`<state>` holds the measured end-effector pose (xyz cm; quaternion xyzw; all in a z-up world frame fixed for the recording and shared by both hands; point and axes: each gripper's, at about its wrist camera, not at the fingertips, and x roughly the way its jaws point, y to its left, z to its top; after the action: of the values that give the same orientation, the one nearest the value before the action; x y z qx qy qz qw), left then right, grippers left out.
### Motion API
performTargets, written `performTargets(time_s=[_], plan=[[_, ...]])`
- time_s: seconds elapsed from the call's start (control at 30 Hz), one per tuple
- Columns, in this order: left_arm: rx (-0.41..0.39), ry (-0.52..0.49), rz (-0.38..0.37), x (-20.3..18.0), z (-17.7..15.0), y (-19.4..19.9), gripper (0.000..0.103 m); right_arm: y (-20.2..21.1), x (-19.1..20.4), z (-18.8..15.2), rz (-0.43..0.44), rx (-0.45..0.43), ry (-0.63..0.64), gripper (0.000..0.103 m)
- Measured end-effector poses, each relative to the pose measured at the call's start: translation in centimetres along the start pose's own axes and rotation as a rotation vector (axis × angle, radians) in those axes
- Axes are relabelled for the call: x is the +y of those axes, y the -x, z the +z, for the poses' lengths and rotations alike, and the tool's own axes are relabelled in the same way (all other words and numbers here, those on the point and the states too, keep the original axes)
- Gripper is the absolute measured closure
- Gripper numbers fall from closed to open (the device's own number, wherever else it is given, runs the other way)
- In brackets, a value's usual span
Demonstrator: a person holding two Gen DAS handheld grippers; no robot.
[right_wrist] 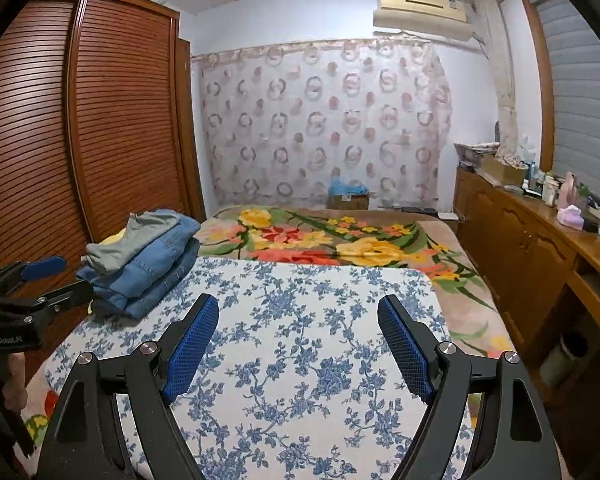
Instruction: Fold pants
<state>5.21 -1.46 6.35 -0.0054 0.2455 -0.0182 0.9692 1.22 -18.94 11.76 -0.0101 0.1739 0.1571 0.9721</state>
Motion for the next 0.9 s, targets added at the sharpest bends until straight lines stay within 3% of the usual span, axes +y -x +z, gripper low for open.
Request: performTargets(time_s=[0.37,0.9], plan=[[-0.092,-0.016,0.007,-0.1,1.3,3.4,0.009,1.5,0.4,-0.8,-0.003,-0.062,-0.007,0.020],[-0.118,-0.013,0.018,0.5,1.7,4.1,0.009,2.1,-0.3,-2.1,-0.022,-0.111,-0.022,0.020]])
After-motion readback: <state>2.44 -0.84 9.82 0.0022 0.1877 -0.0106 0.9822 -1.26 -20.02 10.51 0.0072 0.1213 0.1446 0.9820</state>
